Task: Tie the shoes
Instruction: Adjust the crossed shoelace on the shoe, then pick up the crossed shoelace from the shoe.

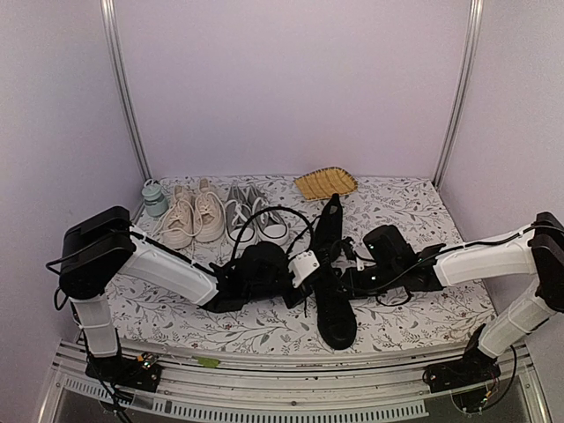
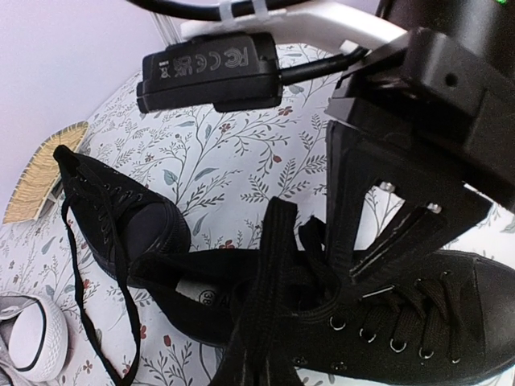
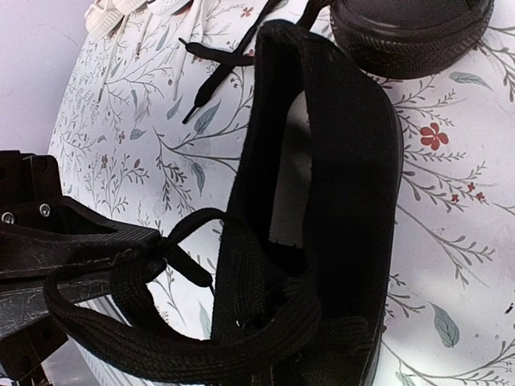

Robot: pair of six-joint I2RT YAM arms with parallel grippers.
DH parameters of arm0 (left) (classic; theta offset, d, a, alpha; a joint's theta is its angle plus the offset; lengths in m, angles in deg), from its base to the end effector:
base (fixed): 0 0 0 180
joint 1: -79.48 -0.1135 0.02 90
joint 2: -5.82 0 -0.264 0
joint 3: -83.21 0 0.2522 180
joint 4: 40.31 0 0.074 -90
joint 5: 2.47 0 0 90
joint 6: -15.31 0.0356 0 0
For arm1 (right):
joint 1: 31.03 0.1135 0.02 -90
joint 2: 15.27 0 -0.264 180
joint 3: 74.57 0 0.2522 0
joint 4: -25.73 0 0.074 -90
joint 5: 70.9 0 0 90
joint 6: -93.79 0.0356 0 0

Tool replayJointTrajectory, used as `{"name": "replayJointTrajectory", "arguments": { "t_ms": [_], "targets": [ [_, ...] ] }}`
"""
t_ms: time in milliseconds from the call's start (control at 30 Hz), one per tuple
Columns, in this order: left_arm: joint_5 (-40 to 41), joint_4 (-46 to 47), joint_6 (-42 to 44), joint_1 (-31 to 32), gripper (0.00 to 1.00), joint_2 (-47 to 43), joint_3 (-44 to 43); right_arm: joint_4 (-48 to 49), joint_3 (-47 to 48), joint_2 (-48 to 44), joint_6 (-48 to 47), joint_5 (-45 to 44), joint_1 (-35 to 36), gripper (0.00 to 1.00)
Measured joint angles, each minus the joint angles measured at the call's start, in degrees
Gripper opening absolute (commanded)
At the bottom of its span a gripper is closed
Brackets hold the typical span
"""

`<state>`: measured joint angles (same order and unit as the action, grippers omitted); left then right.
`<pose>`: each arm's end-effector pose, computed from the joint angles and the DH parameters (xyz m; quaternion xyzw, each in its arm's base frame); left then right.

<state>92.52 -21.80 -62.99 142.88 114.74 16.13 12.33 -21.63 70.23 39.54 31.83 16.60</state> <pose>0.1792 -0.3509 0.1517 0.4897 0.6763 -0.2066 0.5099 0.1879 0.2176 0.1628 -0.1367 0.9121 0.3246 0.2099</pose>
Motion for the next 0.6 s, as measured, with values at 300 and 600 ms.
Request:
{"name": "replayJointTrajectory", "arguments": {
  "t_ms": [300, 600],
  "targets": [
    [-0.02, 0.02, 0.02, -0.09, 0.00, 0.00, 0.00, -8.85, 0.31, -5.68, -1.44, 0.15, 0.00, 0.00],
    [-0.98, -0.37, 0.04, -0.11, 0.18, 0.00, -0.11, -18.71, 0.39, -8.55, -3.65, 10.29, 0.00, 0.00]
  ]
}}
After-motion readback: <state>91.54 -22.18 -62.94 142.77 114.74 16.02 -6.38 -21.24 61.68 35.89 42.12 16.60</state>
